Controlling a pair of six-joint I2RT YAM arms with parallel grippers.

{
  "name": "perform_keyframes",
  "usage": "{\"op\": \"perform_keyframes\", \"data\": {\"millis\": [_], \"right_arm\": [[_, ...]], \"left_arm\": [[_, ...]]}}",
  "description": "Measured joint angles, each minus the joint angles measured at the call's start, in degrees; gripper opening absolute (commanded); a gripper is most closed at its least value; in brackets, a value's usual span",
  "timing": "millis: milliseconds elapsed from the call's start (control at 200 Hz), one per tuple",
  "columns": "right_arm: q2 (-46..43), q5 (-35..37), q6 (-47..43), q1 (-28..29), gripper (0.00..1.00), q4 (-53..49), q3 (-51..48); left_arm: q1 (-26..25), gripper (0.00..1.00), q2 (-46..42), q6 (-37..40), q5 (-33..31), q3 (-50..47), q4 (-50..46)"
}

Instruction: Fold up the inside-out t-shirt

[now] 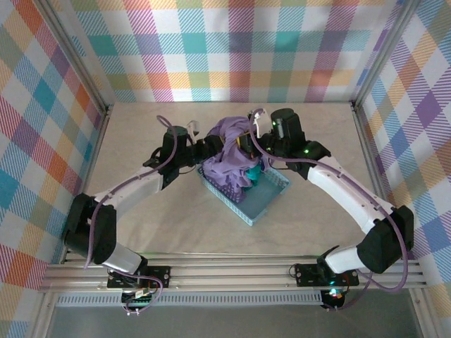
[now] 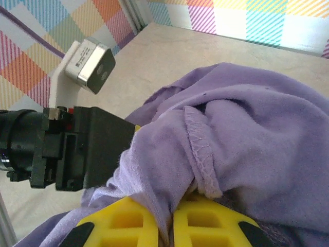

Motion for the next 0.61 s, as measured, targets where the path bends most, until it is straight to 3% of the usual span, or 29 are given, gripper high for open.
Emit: {"op": "perform_keyframes", "data": {"millis": [100, 175, 305, 405, 610], "right_arm": [[-0.28, 5.40, -0.22, 0.00, 0.63, -1.60, 0.09], [-1.79, 12.28, -1.40, 0.00, 0.77, -3.74, 0.13], [-8.61, 18.95, -4.61, -0.33, 0.84, -4.76, -1.68], [-13.60, 20.50, -6.32, -0.59, 0.85, -4.39, -3.67], [-8.50, 21.70, -8.15, -0.85, 0.88, -4.90, -3.89]], "left_arm": [[0.85, 0.01, -0.28, 0.26, 1.07, 0.28, 0.68], [3.69, 0.00, -3.89, 1.33, 0.55, 0.31, -1.01], [8.96, 0.00, -15.47, 6.84, -5.77, 3.28, -6.40], [9.57, 0.00, -22.03, 11.34, -11.45, 9.46, -8.11], [11.04, 0.00, -26.86, 16.22, -17.92, 19.30, -7.50]]}}
